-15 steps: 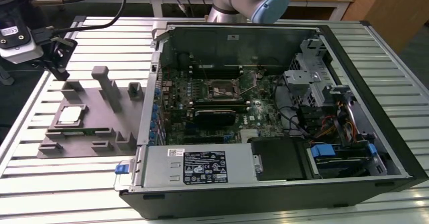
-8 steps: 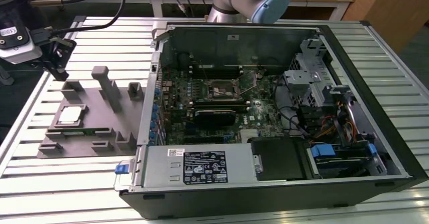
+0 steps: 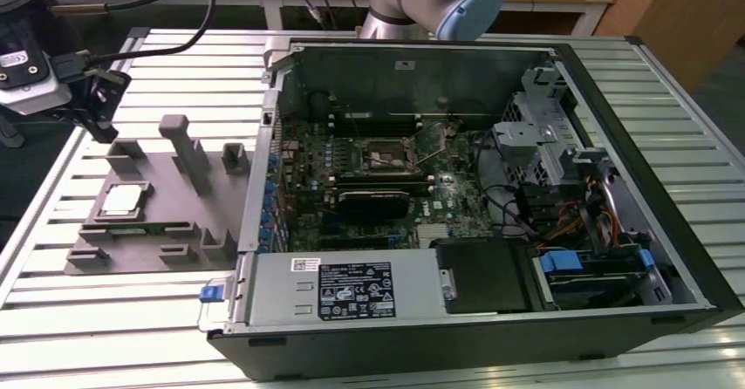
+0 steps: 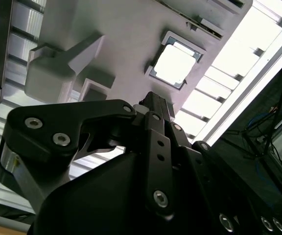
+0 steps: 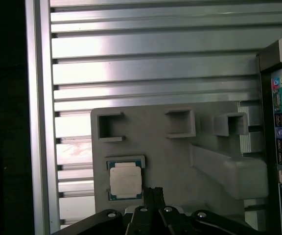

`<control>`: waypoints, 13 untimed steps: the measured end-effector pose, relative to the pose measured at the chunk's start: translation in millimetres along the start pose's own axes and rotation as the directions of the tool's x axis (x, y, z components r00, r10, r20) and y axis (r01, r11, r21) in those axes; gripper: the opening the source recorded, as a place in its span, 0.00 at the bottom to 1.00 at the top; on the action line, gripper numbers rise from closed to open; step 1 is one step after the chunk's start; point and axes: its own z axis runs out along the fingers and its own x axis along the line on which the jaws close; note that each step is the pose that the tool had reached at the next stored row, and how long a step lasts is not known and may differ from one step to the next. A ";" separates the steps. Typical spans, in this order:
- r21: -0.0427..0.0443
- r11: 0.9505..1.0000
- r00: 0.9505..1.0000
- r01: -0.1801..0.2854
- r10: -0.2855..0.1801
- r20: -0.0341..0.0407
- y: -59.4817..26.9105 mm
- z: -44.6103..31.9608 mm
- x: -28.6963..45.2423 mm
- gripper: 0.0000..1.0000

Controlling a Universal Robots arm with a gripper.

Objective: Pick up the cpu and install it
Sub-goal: 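Pick up the cpu and move it towards the insertion slot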

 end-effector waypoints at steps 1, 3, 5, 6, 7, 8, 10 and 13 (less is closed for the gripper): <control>0.000 1.000 1.000 0.000 0.000 0.000 -0.1 0.4 0.4 0.11; 0.000 1.000 1.000 0.000 0.000 0.000 -0.2 1.4 1.2 0.11; 0.000 1.000 1.000 0.000 0.000 0.000 -0.3 2.4 2.2 0.11; 0.000 1.000 1.000 0.000 0.000 0.000 -0.3 2.9 2.6 0.11; 0.000 1.000 1.000 0.000 0.000 0.000 -0.4 3.3 3.0 0.11; 0.000 1.000 1.000 0.000 0.000 0.000 -0.4 3.7 3.3 0.11; 0.000 1.000 1.000 0.000 0.000 0.000 -0.5 4.7 4.0 0.11; 0.000 1.000 1.000 0.000 0.000 0.000 -0.6 6.4 4.9 0.11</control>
